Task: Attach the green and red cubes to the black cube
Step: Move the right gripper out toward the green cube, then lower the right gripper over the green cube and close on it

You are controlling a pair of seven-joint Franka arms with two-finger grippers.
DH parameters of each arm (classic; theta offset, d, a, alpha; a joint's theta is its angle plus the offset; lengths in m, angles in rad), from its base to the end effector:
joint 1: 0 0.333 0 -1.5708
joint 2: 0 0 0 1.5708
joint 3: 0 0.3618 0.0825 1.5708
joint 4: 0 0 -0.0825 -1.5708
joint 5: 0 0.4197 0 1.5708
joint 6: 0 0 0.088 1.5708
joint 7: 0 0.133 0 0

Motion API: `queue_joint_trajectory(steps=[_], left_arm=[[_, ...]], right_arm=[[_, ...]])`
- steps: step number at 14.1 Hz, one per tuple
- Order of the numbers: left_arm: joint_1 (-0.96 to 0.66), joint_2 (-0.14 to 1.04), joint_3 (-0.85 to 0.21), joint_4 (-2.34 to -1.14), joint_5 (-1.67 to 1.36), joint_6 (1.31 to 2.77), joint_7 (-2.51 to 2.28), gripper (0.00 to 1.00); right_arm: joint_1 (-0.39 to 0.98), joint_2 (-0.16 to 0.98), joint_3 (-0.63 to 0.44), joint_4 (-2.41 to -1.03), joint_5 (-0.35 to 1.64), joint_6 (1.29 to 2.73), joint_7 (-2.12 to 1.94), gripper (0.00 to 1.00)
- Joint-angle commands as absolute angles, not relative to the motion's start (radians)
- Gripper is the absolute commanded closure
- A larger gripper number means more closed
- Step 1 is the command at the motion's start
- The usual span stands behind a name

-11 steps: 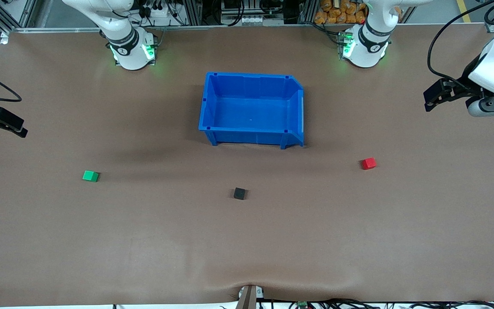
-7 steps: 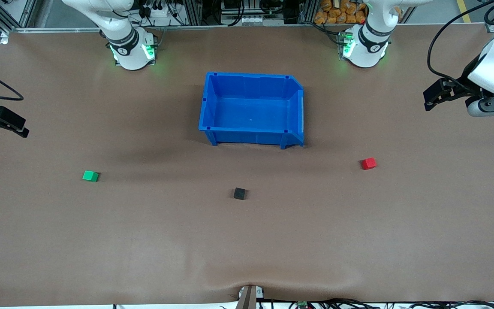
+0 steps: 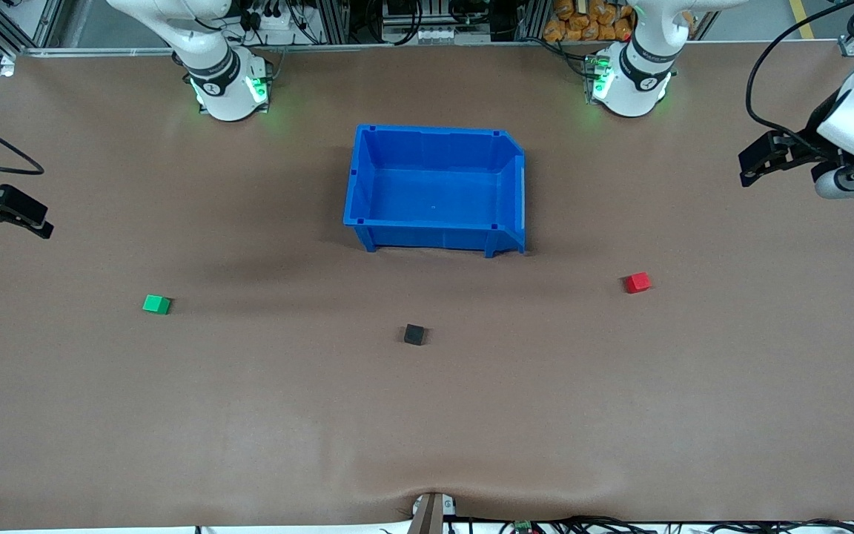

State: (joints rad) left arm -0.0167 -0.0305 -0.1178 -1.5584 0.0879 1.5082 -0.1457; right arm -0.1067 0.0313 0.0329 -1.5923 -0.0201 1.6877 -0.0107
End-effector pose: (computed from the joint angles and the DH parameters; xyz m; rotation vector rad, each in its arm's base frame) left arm 0.5689 -0.0659 0.6633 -3.0482 -0.0243 0.0106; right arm 0.6117 -0.0480 0.6252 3.1169 -0.0958 0.0987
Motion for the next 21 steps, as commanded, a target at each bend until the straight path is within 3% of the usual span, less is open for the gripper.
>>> queue_joint_trajectory(steps=[1, 16, 21], left_arm=[[-0.015, -0.035, -0.127, -1.542, 0.092, 1.483, -0.141, 0.00], [-0.022, -0.020, -0.127, -1.539, 0.092, 1.491, -0.149, 0.00], [-0.015, -0.031, -0.126, -1.539, 0.091, 1.489, -0.146, 0.00]], right_arm=[[-0.110, 0.064, 0.034, -1.565, -0.014, 1.681, -0.008, 0.00], [-0.155, 0.298, 0.026, -1.516, -0.043, 1.729, -0.006, 0.00], [-0.172, 0.471, 0.028, -1.514, -0.023, 1.813, -0.009, 0.00]])
